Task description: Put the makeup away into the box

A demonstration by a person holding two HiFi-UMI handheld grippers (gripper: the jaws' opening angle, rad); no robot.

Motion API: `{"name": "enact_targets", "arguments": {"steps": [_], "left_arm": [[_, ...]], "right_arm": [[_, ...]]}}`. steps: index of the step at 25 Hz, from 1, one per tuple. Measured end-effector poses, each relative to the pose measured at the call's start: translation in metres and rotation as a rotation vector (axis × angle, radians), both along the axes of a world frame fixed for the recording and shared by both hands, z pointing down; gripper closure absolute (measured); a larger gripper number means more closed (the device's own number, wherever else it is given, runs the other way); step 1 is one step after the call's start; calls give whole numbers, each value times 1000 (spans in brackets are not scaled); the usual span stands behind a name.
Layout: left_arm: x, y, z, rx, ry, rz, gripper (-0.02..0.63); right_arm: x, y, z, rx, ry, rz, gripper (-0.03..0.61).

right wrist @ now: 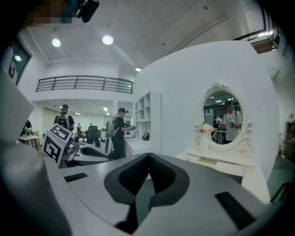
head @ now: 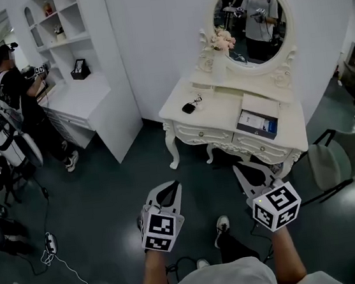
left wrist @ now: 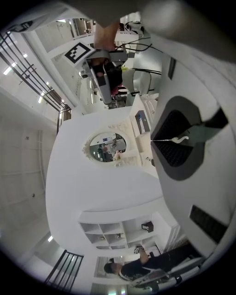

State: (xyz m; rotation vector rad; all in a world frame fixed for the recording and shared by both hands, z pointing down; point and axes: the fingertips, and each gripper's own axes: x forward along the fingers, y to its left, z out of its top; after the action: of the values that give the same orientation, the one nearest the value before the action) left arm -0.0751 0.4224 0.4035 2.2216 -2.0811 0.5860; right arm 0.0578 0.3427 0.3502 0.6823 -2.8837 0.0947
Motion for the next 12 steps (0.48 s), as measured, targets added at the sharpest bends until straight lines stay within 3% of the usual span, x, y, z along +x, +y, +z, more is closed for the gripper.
{"name": "enact_targets", "arguments": {"steps": [5, 8, 12], "left_arm": [[-3, -40, 7, 0, -15, 34, 597], [-15, -77, 10, -17, -64, 16, 598], [-34, -136, 6, -20, -58, -2, 600]], "right_arm": [[-14, -43, 2, -40, -55, -8, 577], [-30, -82, 6, -26, -55, -23, 577], [-54, -140, 11, -85, -93, -67, 577]]}}
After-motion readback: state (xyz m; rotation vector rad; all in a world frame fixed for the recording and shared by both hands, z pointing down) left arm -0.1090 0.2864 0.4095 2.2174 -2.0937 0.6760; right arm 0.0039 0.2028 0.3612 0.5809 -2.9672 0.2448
